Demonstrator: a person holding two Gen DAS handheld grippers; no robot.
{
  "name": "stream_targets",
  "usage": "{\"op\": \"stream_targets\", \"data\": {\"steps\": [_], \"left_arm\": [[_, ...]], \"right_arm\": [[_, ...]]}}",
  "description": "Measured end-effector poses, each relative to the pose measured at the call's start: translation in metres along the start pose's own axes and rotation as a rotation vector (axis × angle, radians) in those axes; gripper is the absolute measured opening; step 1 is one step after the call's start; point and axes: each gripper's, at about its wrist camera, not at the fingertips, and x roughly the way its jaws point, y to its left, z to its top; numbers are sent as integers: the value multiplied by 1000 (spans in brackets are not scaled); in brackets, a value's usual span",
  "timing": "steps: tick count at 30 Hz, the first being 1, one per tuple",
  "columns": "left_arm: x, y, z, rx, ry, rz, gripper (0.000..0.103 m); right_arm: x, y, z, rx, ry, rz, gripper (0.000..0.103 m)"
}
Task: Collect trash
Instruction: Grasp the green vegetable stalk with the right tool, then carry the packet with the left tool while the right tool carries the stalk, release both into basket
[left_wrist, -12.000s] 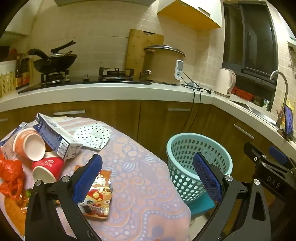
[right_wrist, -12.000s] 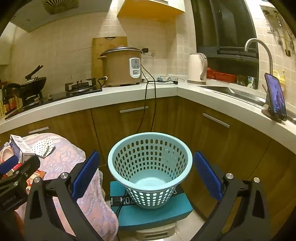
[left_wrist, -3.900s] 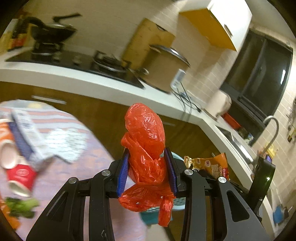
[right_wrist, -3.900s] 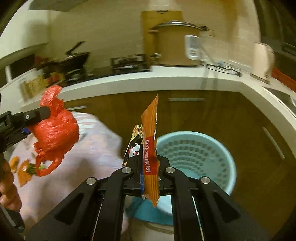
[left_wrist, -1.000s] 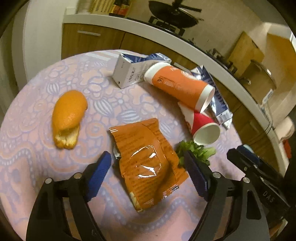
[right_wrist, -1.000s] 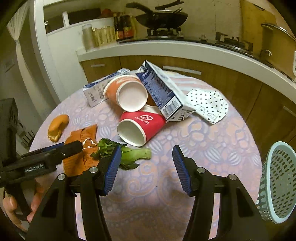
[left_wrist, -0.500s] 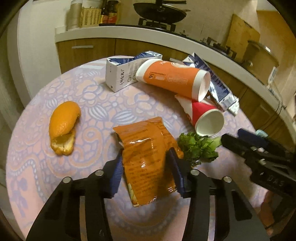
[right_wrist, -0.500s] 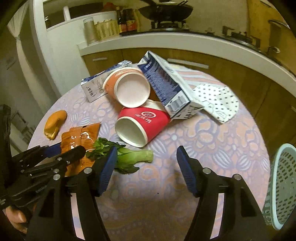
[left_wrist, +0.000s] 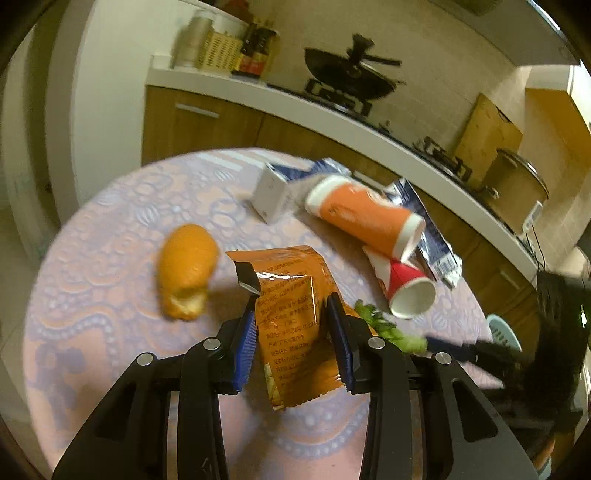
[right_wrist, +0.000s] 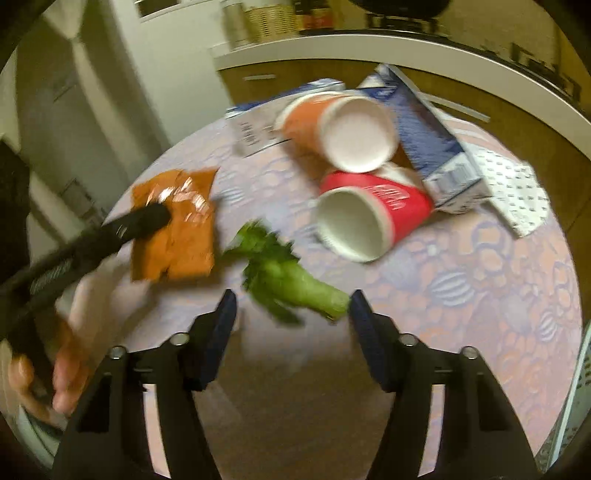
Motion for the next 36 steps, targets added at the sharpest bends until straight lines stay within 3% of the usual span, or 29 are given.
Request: {"op": "stream_targets", "data": {"steps": [2,7,14,16,17,20,27,36], "left_arm": [[-6,4,4,-10,-17,-2,35],[-14,5,5,-6,-34,-15,35],[-19,2,6,-2,-47,-28,35],[-21,0,6,1,-52,-29,35],[-23,-1,7,4,-56,-32,35],[-26,-6,8,9,-65,-45,35],[-33,-31,11,44,-79,-99,35],[-33,-92,14,132,-91,-190,35]], "right_arm": [[-4,11,-4,-19,4,59,48],[-15,27,1,-93,-53,-49,48],[16,25,3,-91,19,-67,48],[19,25,2,-98,21,-94,37],[18,28,2,-115,23,-94,19],[14,30,3,-112,11,-86,17],[-36,8,-6,-47,-95,-79,16],[-106,-42,-20,62,-229,-147,16]]}}
